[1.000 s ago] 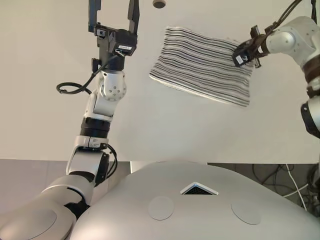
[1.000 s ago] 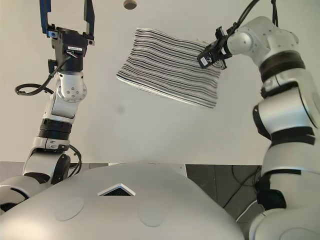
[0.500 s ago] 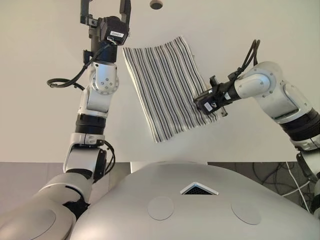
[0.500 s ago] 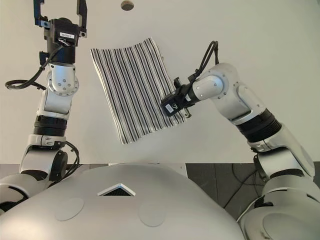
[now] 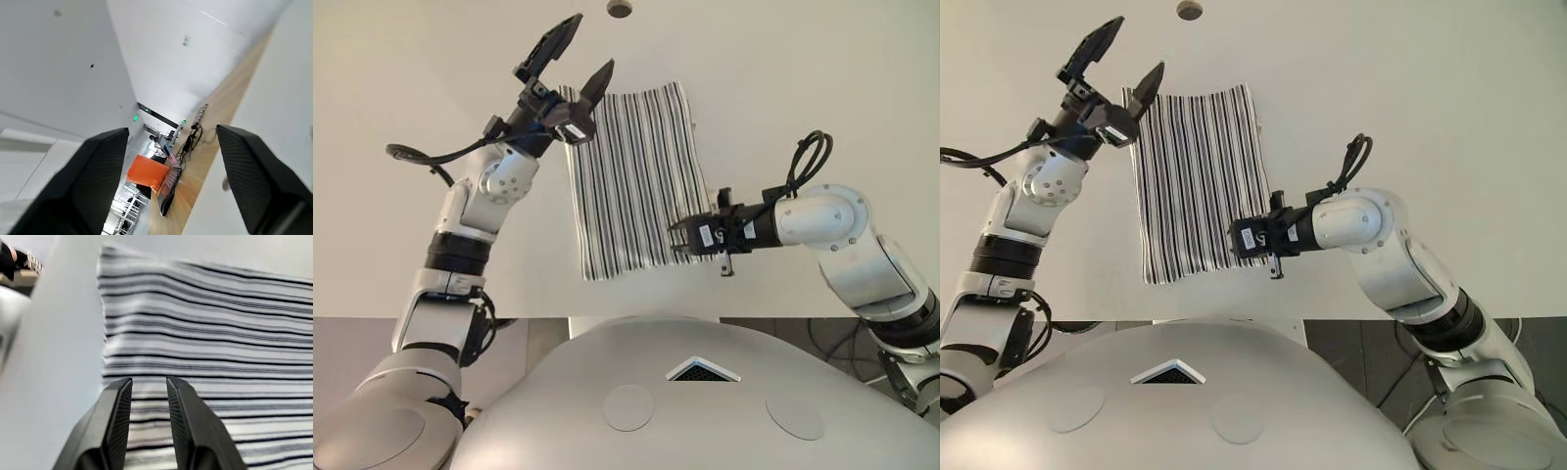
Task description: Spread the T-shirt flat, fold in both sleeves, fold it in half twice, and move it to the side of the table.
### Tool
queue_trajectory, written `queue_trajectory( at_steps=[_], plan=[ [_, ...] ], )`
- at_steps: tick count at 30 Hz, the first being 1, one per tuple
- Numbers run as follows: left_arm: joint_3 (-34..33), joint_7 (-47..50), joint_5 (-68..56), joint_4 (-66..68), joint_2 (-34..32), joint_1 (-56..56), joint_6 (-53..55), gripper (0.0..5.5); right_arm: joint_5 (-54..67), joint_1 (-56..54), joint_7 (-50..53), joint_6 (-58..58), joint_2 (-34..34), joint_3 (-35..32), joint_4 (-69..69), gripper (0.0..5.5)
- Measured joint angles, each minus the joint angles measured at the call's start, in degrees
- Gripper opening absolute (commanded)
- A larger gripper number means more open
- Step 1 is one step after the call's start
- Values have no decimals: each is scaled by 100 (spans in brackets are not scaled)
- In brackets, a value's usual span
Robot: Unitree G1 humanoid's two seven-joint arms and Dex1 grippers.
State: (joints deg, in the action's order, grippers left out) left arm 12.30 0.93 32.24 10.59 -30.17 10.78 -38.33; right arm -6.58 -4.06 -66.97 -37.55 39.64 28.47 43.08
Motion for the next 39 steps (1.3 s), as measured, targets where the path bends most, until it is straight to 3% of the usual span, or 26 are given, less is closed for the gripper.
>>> queue_trajectory(
  at_steps=[4,6,8,10,12,14,20,28,34,39],
  plan=[
    [-103,-58,173,-555,-637,-809,-628,331,488,41,635,181,-240,-1123,219,131],
    [-289,-343,-177,-1094,-1249,-1708,-1049,331,670,562,942,1274,-177,-2286,-89,131],
    [-474,-609,-425,-1452,-1764,-2654,-1347,366,645,1419,1004,2580,113,-3132,-687,168],
    [-815,-746,-335,-1612,-2201,-3679,-1676,403,693,2401,861,3441,332,-3881,-1397,207],
    [-1074,-778,271,-1588,-2466,-4434,-1956,436,575,2984,871,4295,549,-4203,-2135,243],
    [-1171,-680,699,-1533,-2493,-4691,-2148,440,337,3046,1031,4878,657,-4204,-2597,269],
    [-1086,-776,887,-1575,-2509,-4550,-2315,440,-74,2708,1562,5363,679,-3822,-3199,269],
    [-393,-837,1185,-1550,-2138,-3717,-2279,440,-266,2612,1771,5443,671,-3279,-3134,269],
    [-5,-665,1443,-1495,-1964,-3309,-2273,440,-267,2603,1783,5471,720,-3226,-2989,269],
    [284,-418,1577,-1286,-1933,-3126,-2271,338,-269,2630,1790,5488,745,-3197,-2886,274]
  ],
)
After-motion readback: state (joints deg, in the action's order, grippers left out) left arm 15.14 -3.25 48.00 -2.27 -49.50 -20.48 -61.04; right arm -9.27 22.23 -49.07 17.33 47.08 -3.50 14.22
